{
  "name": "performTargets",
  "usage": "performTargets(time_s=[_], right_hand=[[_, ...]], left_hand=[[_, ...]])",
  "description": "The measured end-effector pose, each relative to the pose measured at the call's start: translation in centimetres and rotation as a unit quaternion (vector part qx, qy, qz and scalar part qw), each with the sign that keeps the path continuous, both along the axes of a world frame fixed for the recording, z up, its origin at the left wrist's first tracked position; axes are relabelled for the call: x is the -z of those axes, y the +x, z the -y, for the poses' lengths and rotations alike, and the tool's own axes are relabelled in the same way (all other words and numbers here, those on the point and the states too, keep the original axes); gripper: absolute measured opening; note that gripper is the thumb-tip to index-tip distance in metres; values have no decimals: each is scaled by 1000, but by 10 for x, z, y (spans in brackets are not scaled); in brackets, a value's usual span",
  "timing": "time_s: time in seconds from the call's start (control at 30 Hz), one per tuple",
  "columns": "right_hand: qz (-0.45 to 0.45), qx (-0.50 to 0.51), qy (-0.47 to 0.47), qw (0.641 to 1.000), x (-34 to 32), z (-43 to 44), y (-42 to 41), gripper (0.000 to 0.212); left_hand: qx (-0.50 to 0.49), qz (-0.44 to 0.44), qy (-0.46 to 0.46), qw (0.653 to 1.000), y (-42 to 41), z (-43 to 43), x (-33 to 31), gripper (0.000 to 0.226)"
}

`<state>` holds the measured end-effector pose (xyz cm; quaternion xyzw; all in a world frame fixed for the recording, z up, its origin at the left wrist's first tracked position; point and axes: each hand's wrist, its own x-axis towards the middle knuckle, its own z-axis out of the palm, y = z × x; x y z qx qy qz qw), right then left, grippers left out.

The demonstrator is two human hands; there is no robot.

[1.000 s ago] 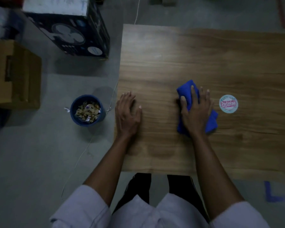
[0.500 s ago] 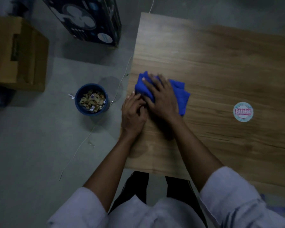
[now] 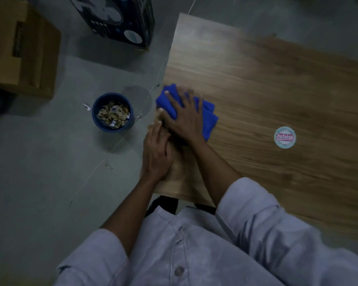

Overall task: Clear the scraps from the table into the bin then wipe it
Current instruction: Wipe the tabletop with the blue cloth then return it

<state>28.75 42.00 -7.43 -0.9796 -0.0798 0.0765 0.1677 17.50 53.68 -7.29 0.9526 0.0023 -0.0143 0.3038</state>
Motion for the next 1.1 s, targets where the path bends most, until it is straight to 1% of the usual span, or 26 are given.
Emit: performTargets(time_s=[0.07, 0.17, 0.23, 0.3, 0.37, 0.47, 0.5, 0.53, 0.57, 0.6, 0.63, 0.67, 0.7, 0.73, 0.77, 0.83, 0.9, 0.93, 1.0, 1.1], right_hand=[[24, -128, -9, 991, 2, -11, -14, 65], [68, -244, -1, 967, 10, 4, -24, 61], [96, -275, 1, 957, 15, 19, -12, 60], [99, -252, -12, 963, 17, 28, 5, 59], [87, -174, -29, 981, 17, 34, 18, 58], [66, -29, -36, 997, 16, 48, 26, 57], [61, 24, -18, 998, 16, 55, 25, 55], [65, 88, 19, 994, 17, 65, 23, 53], [91, 165, 63, 980, 17, 80, 17, 50], [137, 250, 98, 954, 16, 97, 8, 47], [186, 336, 120, 915, 15, 117, -4, 45], [223, 413, 123, 874, 13, 136, -17, 44], [242, 466, 110, 844, 13, 153, -32, 44], [239, 498, 82, 830, 14, 162, -44, 45], [206, 517, 50, 829, 15, 164, -52, 48], [118, 521, -23, 845, 22, 153, -60, 57], [88, 488, -60, 866, 24, 141, -52, 60], [82, 470, -64, 877, 23, 137, -45, 61], [66, 423, -43, 903, 19, 128, -30, 61], [69, 314, -16, 947, 17, 105, -17, 61]], left_hand=[[-32, 3, 29, 999, -19, 3, 2, 32], [-26, 4, 65, 998, -42, 6, 0, 38], [-6, 1, 77, 997, -41, 8, -3, 46], [-4, -17, 80, 997, -31, 10, -5, 50], [-1, -33, 76, 997, -19, 12, -5, 52], [12, -25, 64, 998, 2, 17, -7, 50], [16, -23, 65, 997, 7, 18, -9, 50], [19, -26, 67, 997, 12, 20, -11, 50], [26, -31, 69, 997, 17, 23, -14, 48], [28, -36, 69, 997, 20, 26, -15, 44], [27, -37, 65, 997, 22, 29, -16, 39], [25, -39, 58, 997, 24, 33, -16, 35], [23, -43, 49, 998, 24, 36, -18, 32], [21, -45, 41, 998, 24, 40, -19, 29], [15, -45, 34, 998, 24, 44, -20, 26], [-14, -43, 20, 999, 23, 46, -20, 21], [-45, -38, -2, 998, 22, 42, -18, 17], [-51, -30, -12, 998, 22, 39, -17, 16], [-49, -20, -25, 998, 21, 34, -14, 17], [-54, -17, -39, 998, 21, 33, -13, 17]])
